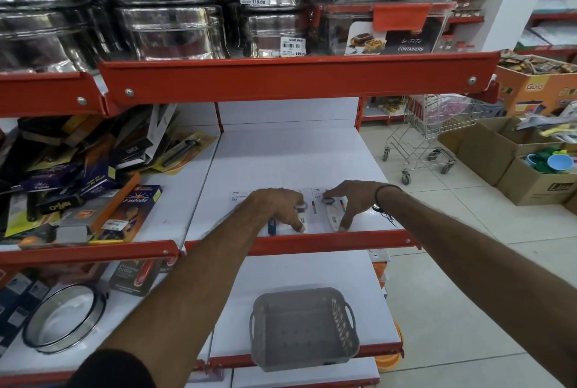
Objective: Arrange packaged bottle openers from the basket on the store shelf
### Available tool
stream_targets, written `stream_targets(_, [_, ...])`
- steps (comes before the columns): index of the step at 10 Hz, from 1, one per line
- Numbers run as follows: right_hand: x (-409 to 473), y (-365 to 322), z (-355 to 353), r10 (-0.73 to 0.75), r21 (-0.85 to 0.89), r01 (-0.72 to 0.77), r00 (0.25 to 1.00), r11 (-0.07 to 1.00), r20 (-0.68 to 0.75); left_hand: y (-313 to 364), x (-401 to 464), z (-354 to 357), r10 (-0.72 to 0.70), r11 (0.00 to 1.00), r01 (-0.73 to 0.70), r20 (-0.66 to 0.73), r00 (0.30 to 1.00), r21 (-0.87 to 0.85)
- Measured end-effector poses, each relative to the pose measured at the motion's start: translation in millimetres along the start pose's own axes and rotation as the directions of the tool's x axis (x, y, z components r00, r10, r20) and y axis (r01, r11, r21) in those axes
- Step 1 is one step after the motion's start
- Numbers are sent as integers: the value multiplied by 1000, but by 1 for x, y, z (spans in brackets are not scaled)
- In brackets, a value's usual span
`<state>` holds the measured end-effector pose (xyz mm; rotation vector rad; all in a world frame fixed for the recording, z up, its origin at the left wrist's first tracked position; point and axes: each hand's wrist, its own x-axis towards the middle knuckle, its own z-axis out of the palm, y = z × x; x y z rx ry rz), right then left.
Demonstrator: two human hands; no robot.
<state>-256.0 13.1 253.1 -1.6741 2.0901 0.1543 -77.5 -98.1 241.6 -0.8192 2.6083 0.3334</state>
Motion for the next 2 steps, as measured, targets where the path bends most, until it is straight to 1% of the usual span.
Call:
stream_targets(1, [-9,-4,-4,7,-5,-8,1000,1000,-28,-2,-4,0,7,1000,-7,-39,999,20])
stream_targets(2, [-23,-19,-7,-23,-64,14,989,998,-149,-6,-19,11,65,987,-92,-197,978,-131])
